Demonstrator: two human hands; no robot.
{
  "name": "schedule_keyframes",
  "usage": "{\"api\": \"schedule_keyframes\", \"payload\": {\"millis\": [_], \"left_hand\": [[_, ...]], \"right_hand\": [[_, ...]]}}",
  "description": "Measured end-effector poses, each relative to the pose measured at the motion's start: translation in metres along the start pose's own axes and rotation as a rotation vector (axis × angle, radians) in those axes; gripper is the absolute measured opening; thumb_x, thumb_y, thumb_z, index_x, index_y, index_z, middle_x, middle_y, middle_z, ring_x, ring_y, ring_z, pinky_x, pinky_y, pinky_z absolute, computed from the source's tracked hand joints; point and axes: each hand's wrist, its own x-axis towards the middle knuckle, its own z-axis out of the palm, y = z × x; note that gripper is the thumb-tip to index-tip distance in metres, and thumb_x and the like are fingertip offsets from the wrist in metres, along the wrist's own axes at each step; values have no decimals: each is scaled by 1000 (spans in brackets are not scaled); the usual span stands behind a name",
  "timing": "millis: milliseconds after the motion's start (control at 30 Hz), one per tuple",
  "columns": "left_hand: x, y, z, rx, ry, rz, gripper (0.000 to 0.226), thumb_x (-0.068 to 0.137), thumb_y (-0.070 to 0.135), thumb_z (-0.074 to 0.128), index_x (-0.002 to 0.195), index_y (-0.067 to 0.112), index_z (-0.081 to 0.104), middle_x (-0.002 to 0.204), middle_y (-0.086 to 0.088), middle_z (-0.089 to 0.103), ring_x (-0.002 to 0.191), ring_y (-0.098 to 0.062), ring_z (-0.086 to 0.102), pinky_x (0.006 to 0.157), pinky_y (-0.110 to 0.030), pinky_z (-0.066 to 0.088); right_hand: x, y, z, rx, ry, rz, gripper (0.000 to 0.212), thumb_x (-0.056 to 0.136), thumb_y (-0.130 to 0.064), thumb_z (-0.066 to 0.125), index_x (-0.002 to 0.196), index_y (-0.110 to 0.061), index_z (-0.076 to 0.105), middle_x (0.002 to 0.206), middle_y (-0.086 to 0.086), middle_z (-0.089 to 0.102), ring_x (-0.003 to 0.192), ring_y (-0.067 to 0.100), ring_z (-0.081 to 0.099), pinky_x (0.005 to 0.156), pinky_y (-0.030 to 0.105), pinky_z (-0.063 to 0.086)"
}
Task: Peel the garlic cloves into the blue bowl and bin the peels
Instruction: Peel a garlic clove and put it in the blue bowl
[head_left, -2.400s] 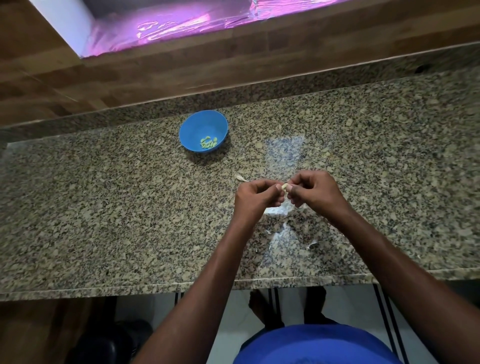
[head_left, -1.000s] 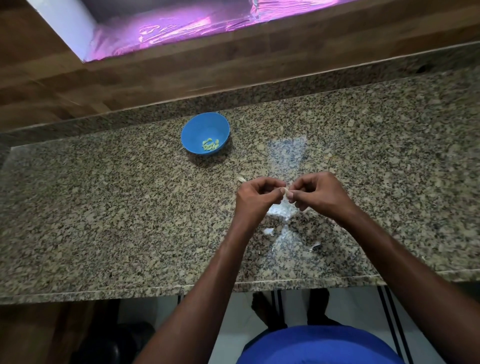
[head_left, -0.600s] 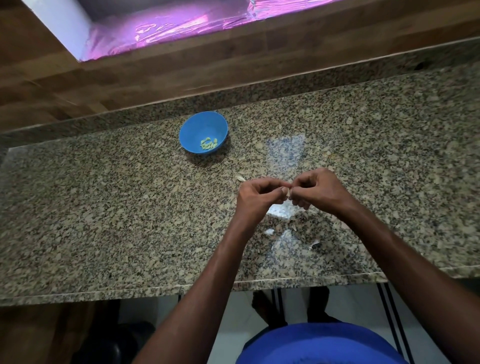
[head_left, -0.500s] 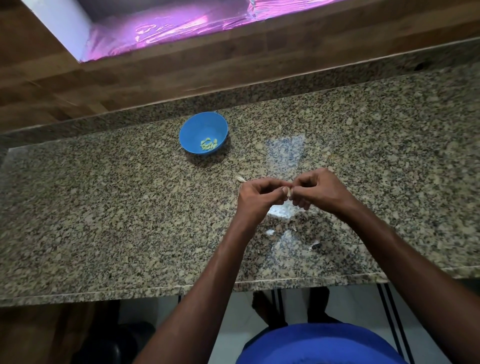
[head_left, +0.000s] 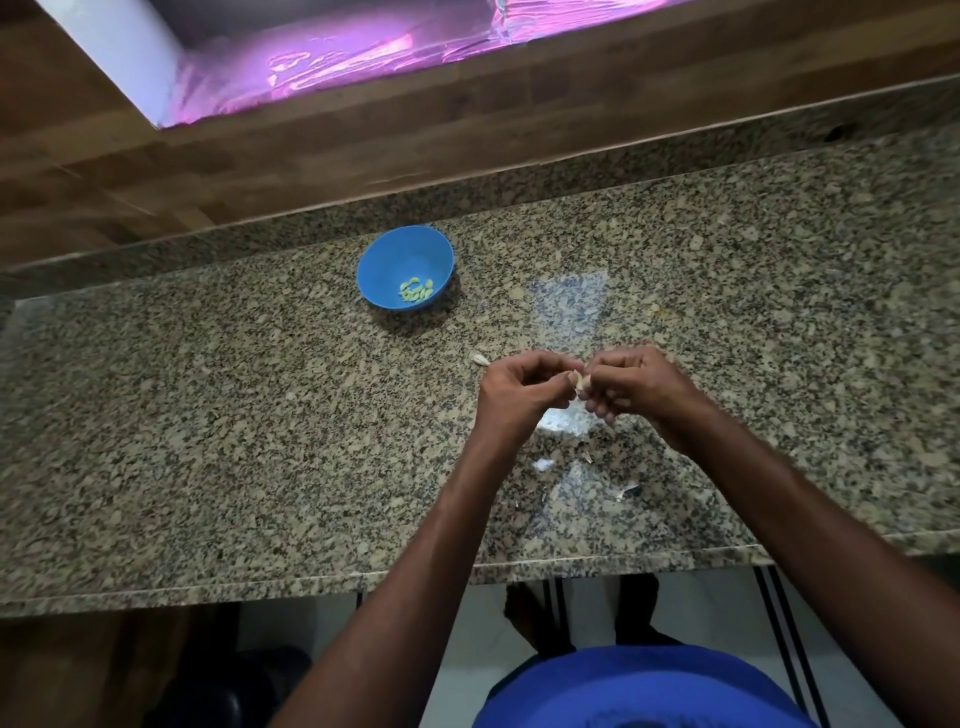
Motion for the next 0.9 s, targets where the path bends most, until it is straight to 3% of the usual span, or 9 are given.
{"api": "schedule_keyframes", "payload": {"millis": [200,433,667,833,900], "left_hand": [[0,-4,2,-189,-39,-122,12,92,0,69,102,3,75,91,-13,71,82,-20,65,72,-29,56],[0,0,2,-133,-42,-52,11,92,-1,68,99,5,74,86,-5,72,82,-18,65,73,-29,56],[-1,-3,2,-111,-32,-24,20,90,9,77,106,-1,73,98,-19,75,87,-24,71,79,-33,60],[1,-5,-2,-99,-30,-28,19,89,6,77,107,1,74,101,-17,76,90,-22,71,80,-31,58],[3,-6,-4,-92,-14,-34,18,89,5,76,107,1,74,100,-16,76,88,-19,70,77,-29,57]], "right_hand": [[0,1,5,133,2,76,18,93,-2,56,78,0,66,69,14,65,55,18,55,53,26,48],[-2,-2,10,341,7,285,10,92,-10,55,83,-8,60,69,5,61,56,14,53,53,25,45],[-3,1,8,159,59,102,14,92,-13,68,81,-4,69,68,7,66,54,13,56,51,22,48],[-5,0,3,61,69,16,20,96,-8,63,90,10,69,73,12,71,56,14,58,52,24,48],[-5,1,0,52,50,18,20,96,-9,62,88,8,69,73,12,71,56,15,58,53,25,49]]}}
